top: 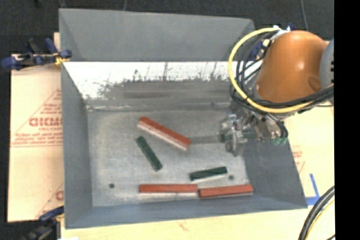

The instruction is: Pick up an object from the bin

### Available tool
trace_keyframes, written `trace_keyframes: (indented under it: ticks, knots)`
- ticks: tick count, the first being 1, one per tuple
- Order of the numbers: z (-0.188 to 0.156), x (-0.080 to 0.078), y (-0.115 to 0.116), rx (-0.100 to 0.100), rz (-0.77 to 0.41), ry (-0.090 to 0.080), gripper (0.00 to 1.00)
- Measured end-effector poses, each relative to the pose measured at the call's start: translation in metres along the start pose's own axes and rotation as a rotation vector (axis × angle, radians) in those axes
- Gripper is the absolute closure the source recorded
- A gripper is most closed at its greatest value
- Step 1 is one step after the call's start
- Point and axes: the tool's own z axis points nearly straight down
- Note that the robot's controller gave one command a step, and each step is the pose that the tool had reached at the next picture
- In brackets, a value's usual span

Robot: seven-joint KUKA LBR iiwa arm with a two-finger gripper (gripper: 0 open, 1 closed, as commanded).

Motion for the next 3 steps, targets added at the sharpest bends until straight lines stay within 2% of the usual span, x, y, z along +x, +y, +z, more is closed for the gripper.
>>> trace_keyframes:
  ticks: [1, 2, 3]
  knots:
    - [-0.042, -0.03, -0.047, 0.001, 0.088, 0.0, 1.0]
    - [0.025, -0.019, -0.084, -0.002, 0.026, 0.013, 1.0]
    - [-0.037, -0.012, -0.085, 0.002, 0.032, 0.002, 1.0]
